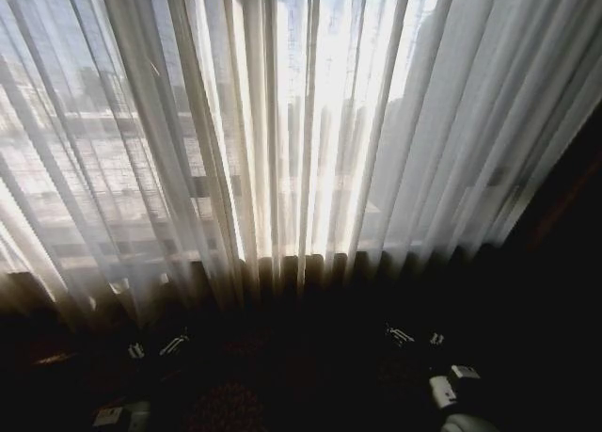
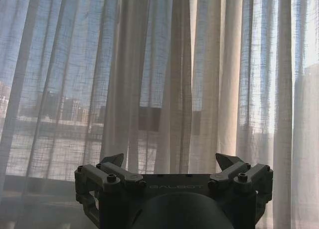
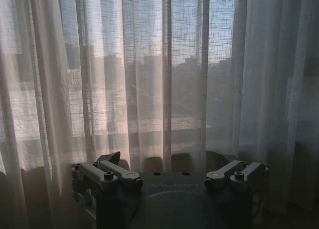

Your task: Open the curtains by pulling them apart, changing their state from closed to fully open.

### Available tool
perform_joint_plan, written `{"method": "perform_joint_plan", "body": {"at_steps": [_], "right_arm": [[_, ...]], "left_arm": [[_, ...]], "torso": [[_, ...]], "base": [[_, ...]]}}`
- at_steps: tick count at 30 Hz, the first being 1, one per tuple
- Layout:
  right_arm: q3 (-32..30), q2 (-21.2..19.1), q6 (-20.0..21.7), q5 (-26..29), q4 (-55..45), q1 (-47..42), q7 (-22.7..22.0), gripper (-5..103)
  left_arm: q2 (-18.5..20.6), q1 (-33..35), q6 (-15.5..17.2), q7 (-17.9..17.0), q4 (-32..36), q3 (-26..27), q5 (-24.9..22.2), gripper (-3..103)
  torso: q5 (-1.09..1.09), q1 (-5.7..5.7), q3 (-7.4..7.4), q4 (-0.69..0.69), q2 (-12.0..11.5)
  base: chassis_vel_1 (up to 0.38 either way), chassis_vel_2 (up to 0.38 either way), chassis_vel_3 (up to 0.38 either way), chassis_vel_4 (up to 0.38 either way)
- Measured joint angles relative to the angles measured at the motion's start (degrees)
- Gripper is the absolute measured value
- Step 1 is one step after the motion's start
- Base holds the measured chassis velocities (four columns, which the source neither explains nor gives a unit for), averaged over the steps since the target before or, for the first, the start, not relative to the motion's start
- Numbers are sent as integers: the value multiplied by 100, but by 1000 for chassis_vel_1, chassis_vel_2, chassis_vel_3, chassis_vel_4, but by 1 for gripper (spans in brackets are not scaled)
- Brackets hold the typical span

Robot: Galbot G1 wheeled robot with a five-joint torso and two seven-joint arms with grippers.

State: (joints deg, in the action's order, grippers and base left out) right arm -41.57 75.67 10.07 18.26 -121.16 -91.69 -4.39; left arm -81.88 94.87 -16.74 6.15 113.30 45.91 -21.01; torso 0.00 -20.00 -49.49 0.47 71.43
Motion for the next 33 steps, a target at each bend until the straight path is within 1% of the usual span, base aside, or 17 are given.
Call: {"method": "perform_joint_plan", "body": {"at_steps": [3,5,8,10,12,14,16,18,25,33], "right_arm": [[247,-123,-263,17,611,489,112,100],[277,-130,-289,32,676,536,132,100],[477,-118,-685,245,1147,886,405,100],[505,-106,-739,247,1198,923,453,100],[549,-73,-899,240,1357,1051,742,100],[580,-70,-970,116,1450,1116,971,100],[591,-70,-985,75,1474,1134,1035,100],[683,-70,-1209,45,1642,1243,1214,100],[803,-54,-1246,47,1884,1435,1258,100],[856,-59,-1208,21,1980,1482,1258,100]], "left_arm": [[0,0,0,0,0,0,0,100],[0,0,0,0,0,0,0,100],[0,0,0,0,1,0,0,100],[0,0,0,0,1,-1,0,100],[0,0,0,0,1,0,0,100],[0,0,0,0,0,0,0,100],[0,0,0,0,1,0,0,100],[0,0,0,0,1,0,0,100],[0,0,0,0,1,0,0,100],[0,1,0,0,1,0,0,100]], "torso": [[1,-1,0,0,0],[1,-1,0,0,0],[0,-1,0,-1,-1],[1,-1,0,-1,-2],[0,-1,0,0,-1],[0,-1,-1,0,-2],[0,-1,0,0,-2],[0,-1,0,0,-2],[0,-1,0,0,-1],[0,0,1,0,-1]], "base": [[0,0,0,0],[0,0,0,0],[0,0,0,0],[0,0,0,0],[0,0,0,0],[0,0,0,0],[0,0,0,0],[0,0,0,0],[0,0,0,0],[-74,91,54,-53]]}}
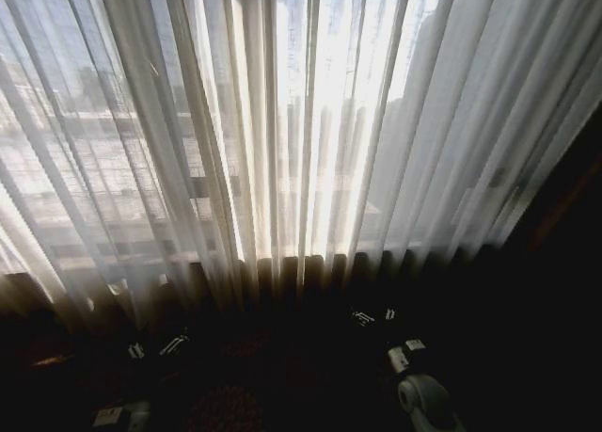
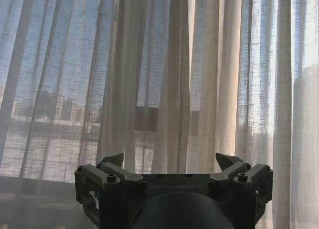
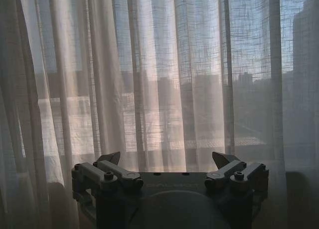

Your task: Open the curtains by pulling them apart, changing their state from closed to fully open.

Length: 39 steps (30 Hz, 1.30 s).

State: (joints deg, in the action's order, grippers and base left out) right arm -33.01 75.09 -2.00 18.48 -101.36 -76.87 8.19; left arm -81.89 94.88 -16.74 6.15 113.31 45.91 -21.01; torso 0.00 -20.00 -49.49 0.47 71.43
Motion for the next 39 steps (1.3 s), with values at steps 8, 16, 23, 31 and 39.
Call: {"method": "perform_joint_plan", "body": {"at_steps": [8,16,23,31,39], "right_arm": [[99,80,16,-100,29,19,134,100],[148,135,30,-145,38,21,225,100],[134,102,31,-139,124,34,271,100],[172,92,-158,-61,250,96,333,100],[236,116,-487,-153,389,243,302,100]], "left_arm": [[0,-1,0,0,0,0,0,100],[0,-3,0,0,0,0,0,100],[0,-1,0,0,0,0,0,100],[0,-1,0,0,0,0,0,100],[0,-4,0,0,0,-1,0,100]], "torso": [[0,1,0,0,1],[0,-7,-3,0,-2],[2,1,0,0,1],[0,0,-1,0,0],[0,-12,-4,0,-5]], "base": [[-219,231,196,-227],[-330,339,335,-345],[-364,348,364,-378],[-316,339,330,-348],[-276,252,273,-255]]}}
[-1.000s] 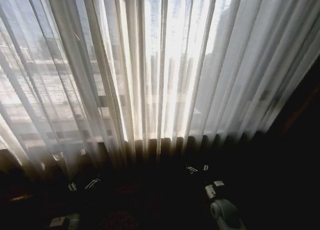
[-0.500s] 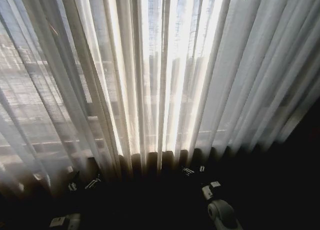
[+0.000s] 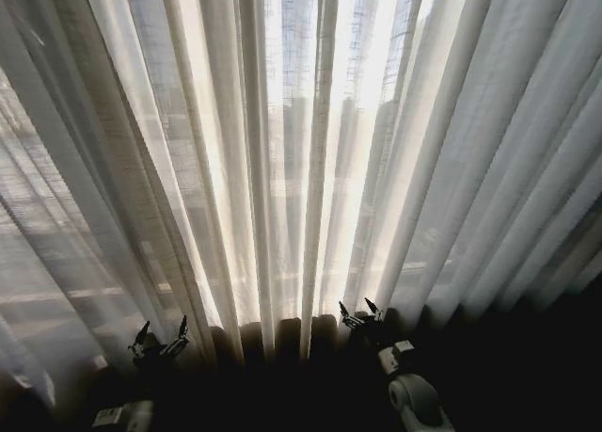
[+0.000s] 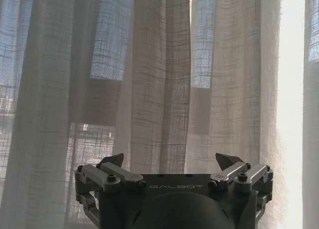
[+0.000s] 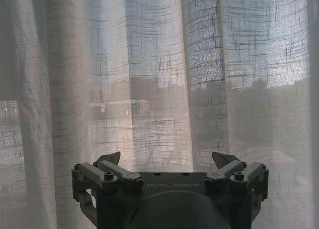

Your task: Open the curtains by pulling them apart, changing their state from closed to fully open.

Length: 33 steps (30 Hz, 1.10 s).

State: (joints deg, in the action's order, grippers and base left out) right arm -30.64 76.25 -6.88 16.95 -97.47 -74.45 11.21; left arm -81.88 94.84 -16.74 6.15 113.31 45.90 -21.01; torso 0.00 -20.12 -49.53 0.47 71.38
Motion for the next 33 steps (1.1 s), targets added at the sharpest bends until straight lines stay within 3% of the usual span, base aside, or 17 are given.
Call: {"method": "perform_joint_plan", "body": {"at_steps": [2,4,8,20,26,30,33], "right_arm": [[0,-6,-10,-16,11,14,-20,100],[81,-72,3,-127,204,254,-421,100],[219,-89,91,-98,507,610,-770,100],[604,-6,184,88,1421,1624,-1139,100],[647,-13,55,244,1364,1570,-975,100],[585,-67,4,307,1340,1461,-203,100],[588,-85,-29,391,1375,1456,-113,100]], "left_arm": [[0,0,0,0,0,0,0,100],[0,5,0,0,0,1,0,100],[0,6,0,0,0,2,0,100],[0,2,0,0,0,2,0,100],[0,3,0,0,0,1,0,100],[0,4,0,0,0,2,0,100],[0,3,0,0,0,2,0,100]], "torso": [[0,0,0,0,0],[1,21,7,0,8],[1,23,7,0,11],[-1,9,2,-2,2],[1,14,4,0,5],[-1,12,3,-1,4],[-1,12,4,0,4]], "base": [[-81,115,36,-39],[19,7,-14,22],[50,-86,-65,60],[2,-6,-3,5],[0,0,0,0],[0,0,0,0],[0,0,0,0]]}}
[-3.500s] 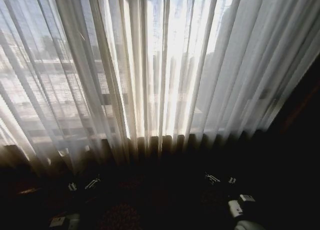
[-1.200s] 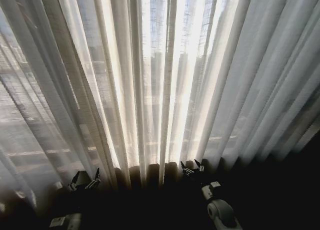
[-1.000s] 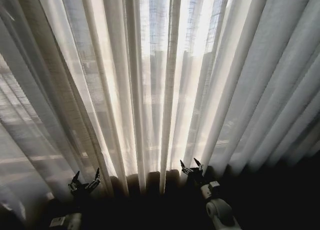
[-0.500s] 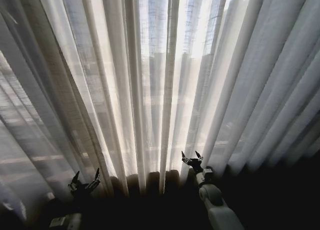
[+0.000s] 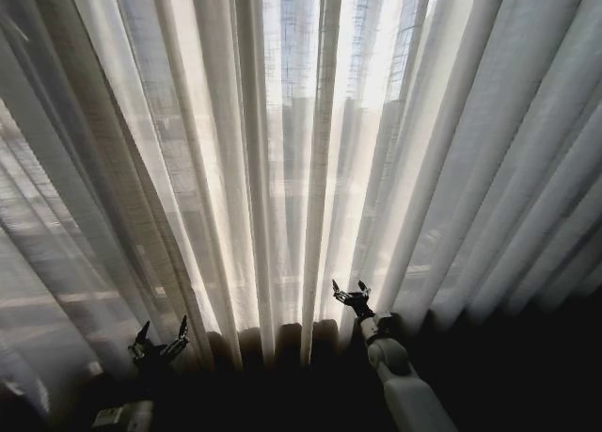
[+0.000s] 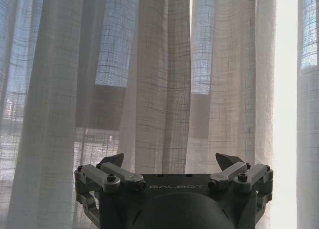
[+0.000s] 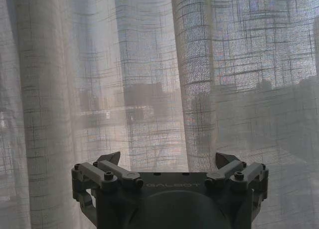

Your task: Open the curtains by pulling them apart, changing their state from closed to fully open.

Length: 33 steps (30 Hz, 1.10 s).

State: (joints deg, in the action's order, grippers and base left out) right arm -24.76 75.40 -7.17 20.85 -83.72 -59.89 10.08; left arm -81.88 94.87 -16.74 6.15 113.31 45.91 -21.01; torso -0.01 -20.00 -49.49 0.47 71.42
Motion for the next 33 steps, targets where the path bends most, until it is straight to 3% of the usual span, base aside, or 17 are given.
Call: {"method": "perform_joint_plan", "body": {"at_steps": [10,16,21,29,32,33], "right_arm": [[5,-22,69,5,101,90,-94,100],[90,-20,62,-88,180,182,-561,100],[140,-63,55,-470,178,181,-526,100],[227,-26,-189,-472,271,176,-354,103],[257,27,-229,-403,298,184,-429,90],[257,33,-231,-400,300,188,-447,90]], "left_arm": [[0,0,0,0,0,0,0,100],[0,0,0,0,0,0,0,100],[0,-3,0,0,0,-1,0,100],[0,0,0,0,0,0,0,100],[0,1,0,0,0,0,0,100],[0,1,0,0,0,0,0,100]], "torso": [[1,1,0,0,1],[2,0,1,0,1],[0,-9,-2,0,-2],[1,3,1,0,2],[2,4,1,0,2],[2,3,1,0,2]], "base": [[-15,14,10,-14],[-124,113,123,-119],[-93,79,104,-97],[-9,7,9,-13],[0,0,0,0],[0,0,0,0]]}}
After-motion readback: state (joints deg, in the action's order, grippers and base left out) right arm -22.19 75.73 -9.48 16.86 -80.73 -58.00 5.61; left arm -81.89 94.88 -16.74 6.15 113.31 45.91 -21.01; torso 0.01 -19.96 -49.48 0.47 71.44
